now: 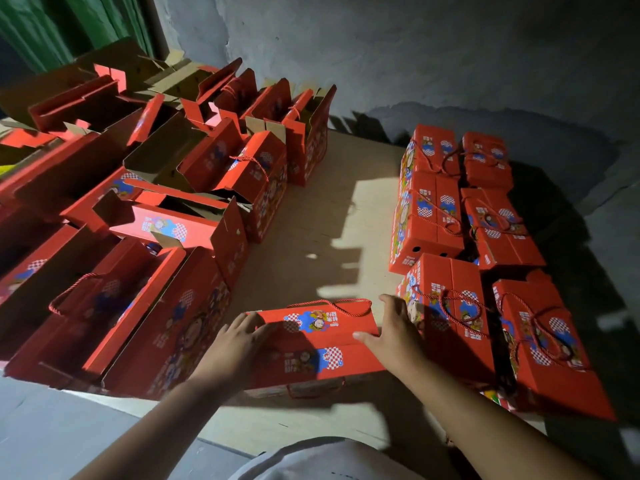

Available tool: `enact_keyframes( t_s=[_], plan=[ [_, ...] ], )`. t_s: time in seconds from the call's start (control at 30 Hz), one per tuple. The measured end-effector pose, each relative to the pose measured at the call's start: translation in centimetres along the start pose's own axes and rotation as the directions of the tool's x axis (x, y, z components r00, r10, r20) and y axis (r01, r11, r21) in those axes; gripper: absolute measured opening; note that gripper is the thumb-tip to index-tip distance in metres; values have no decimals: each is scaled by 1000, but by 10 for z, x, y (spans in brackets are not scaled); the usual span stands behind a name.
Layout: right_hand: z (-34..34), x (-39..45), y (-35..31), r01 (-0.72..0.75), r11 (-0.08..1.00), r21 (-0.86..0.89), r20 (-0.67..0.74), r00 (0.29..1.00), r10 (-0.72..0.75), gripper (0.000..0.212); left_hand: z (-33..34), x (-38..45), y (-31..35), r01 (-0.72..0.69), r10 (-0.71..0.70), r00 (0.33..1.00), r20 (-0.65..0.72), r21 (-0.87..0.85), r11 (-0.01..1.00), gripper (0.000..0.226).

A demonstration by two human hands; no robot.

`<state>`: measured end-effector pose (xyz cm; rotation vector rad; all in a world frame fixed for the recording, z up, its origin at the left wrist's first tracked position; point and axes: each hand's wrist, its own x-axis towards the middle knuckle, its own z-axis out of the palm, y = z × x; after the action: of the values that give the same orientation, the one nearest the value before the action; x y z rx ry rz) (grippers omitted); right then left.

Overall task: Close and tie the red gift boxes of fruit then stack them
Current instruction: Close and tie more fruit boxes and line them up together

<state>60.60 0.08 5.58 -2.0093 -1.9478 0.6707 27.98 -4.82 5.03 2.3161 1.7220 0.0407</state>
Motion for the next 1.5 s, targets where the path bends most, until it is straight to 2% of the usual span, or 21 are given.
enact_keyframes(
  t_s=[0.1, 0.2, 0.27, 0.47, 0.57, 0.77, 0.93, 1.1, 1.2, 1.3, 1.4, 1.5],
  plan=[
    [2, 8, 0, -100, 995, 15, 29, 995, 99, 97, -2, 16, -4, 34, -35, 997, 72, 18, 999, 63],
    [1, 11, -1, 8, 1000, -3, 93, 996, -8, 74, 0, 28, -10, 70, -47, 986, 158, -137, 988, 77],
    [0, 12, 1, 100, 994, -42, 163, 982, -92, 67, 2, 34, -14, 60, -22, 983, 185, -200, 978, 82],
    [0, 28, 3, 241, 965, -100, 280, 938, -205, 74, 12, 36, -17, 13, 5, 990, 141, -125, 992, 80],
    [4, 33, 0, 273, 934, -230, 282, 937, -205, 72, 14, 32, -11, -6, 15, 995, 102, -96, 995, 73],
    [8, 30, 2, 282, 907, -312, 341, 924, -170, 71, 18, 27, 0, 28, -24, 998, 53, -73, 997, 69],
    [19, 12, 11, 289, 935, -206, 411, 893, -185, 77, 25, 20, 4, 67, -66, 997, 32, -42, 997, 66],
    [25, -10, 17, 291, 937, -192, 365, 908, -207, 85, 34, 4, 16, 135, -135, 991, -3, -24, 991, 78],
    [29, -25, 21, 324, 919, -226, 303, 920, -249, 88, 41, -12, 22, 183, -186, 983, -13, -105, 977, 82],
    [31, -33, 24, 307, 934, -183, 286, 925, -249, 95, 43, -19, 24, 206, -215, 976, -28, -194, 959, 84],
    [28, -32, 25, 314, 939, -137, 322, 911, -258, 113, 41, -20, 27, 193, -222, 973, -64, -307, 932, 79],
    [24, -34, 31, 339, 914, -224, 358, 901, -247, 134, 42, -26, 30, 224, -286, 955, -74, -451, 864, 76]
  ],
)
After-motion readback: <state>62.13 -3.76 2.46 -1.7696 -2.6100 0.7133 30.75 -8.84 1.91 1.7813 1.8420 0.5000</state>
